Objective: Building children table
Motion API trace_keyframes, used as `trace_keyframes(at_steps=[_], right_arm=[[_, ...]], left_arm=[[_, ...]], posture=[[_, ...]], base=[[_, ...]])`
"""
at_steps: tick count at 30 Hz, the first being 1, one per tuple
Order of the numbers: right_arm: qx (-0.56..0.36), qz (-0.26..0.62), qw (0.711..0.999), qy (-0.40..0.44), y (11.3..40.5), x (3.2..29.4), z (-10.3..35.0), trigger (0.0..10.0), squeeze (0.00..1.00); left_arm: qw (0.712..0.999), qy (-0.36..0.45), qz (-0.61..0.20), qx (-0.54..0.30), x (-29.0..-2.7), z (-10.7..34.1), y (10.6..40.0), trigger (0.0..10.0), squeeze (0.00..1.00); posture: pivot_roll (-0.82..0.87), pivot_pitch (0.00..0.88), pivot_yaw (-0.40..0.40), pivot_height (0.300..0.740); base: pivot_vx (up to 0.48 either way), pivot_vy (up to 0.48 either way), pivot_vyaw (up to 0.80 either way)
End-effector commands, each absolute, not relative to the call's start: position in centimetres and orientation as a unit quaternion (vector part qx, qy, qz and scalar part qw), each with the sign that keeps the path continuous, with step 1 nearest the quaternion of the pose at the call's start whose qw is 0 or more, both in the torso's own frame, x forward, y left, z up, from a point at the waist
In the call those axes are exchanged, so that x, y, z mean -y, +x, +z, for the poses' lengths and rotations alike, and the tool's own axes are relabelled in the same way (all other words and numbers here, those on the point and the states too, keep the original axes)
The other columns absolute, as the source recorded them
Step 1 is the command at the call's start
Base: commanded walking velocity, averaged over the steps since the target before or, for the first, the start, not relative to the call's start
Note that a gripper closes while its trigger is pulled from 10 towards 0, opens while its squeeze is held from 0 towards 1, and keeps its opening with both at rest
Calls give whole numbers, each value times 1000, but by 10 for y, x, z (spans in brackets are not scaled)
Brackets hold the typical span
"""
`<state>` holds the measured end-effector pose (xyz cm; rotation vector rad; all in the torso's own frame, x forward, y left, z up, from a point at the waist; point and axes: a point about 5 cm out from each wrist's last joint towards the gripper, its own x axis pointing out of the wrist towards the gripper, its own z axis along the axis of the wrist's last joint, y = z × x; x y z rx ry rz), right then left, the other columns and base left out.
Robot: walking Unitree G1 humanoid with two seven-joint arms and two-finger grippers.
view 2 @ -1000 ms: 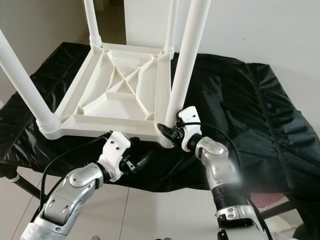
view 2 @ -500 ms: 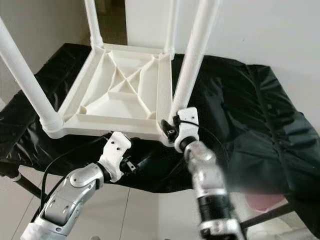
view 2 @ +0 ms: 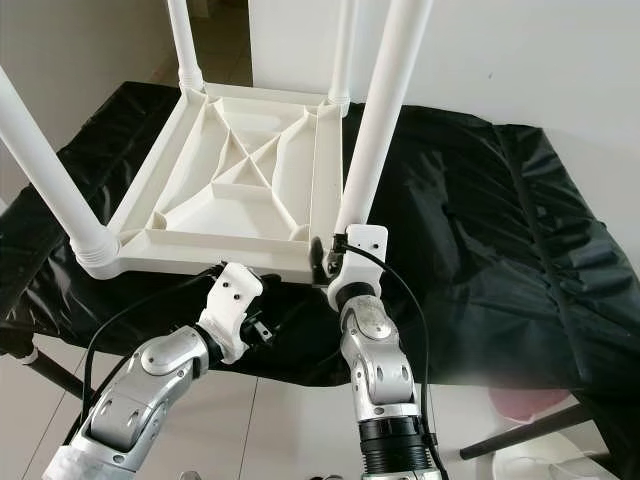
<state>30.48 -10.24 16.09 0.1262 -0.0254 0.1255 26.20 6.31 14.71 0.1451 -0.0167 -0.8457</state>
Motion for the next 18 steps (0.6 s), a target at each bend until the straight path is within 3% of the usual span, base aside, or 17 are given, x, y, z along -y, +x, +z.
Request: trace_keyframes(at_steps=[1, 8, 9, 14, 18], right_arm=[[6, 78, 995, 60, 302, 106, 159, 10000, 1000], [-11, 174, 985, 17, 306, 132, 154, 10000, 1000], [-3, 189, 982, 8, 309, 137, 156, 10000, 0], [12, 223, 975, -20, 319, 148, 164, 10000, 0], [27, 247, 968, -45, 327, 150, 170, 10000, 0]], left_arm=[[912, 66, -404, -1, -63, 143, 263, 10000, 0], [910, 70, -409, 2, -65, 144, 263, 10000, 0], [910, 70, -409, 2, -66, 145, 263, 10000, 0], [908, 68, -414, 3, -69, 146, 262, 10000, 0], [890, 55, -453, 12, -65, 148, 253, 10000, 0]], posture=[[-25, 94, -28, 740], [-26, 89, -22, 740], [-21, 92, -22, 740], [-15, 90, -25, 740], [-6, 84, -29, 740]], base=[[0, 0, 0], [0, 0, 0], [0, 0, 0], [0, 0, 0], [0, 0, 0]])
